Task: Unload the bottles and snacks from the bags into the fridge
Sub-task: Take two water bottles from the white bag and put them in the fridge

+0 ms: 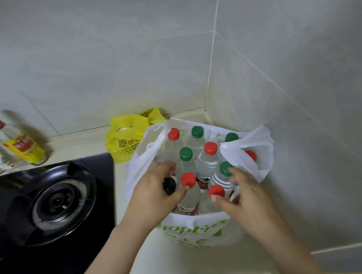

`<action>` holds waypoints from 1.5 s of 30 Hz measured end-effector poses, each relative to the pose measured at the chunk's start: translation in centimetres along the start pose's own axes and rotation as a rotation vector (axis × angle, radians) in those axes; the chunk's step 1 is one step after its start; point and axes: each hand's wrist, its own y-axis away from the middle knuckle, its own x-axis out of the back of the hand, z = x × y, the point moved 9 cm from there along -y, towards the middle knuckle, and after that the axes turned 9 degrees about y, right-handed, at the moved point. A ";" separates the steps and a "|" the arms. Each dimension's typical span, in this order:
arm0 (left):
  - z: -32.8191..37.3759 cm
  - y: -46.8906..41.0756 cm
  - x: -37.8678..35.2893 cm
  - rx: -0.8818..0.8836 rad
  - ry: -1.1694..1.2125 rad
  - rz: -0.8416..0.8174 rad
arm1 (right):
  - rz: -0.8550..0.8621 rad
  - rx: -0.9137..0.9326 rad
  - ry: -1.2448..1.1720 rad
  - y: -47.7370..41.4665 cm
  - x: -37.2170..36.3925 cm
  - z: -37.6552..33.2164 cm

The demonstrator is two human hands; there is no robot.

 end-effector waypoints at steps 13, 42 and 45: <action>0.0 -1.1 -3.5 -0.072 -0.068 -0.092 | 0.031 0.064 0.062 -1.0 -2.0 -0.3; 10.9 1.1 10.5 -0.318 0.567 0.265 | 0.544 0.256 -0.398 2.6 12.9 -9.8; 12.5 1.0 13.0 -0.361 0.605 0.309 | 0.573 0.348 -0.592 3.2 14.6 -12.3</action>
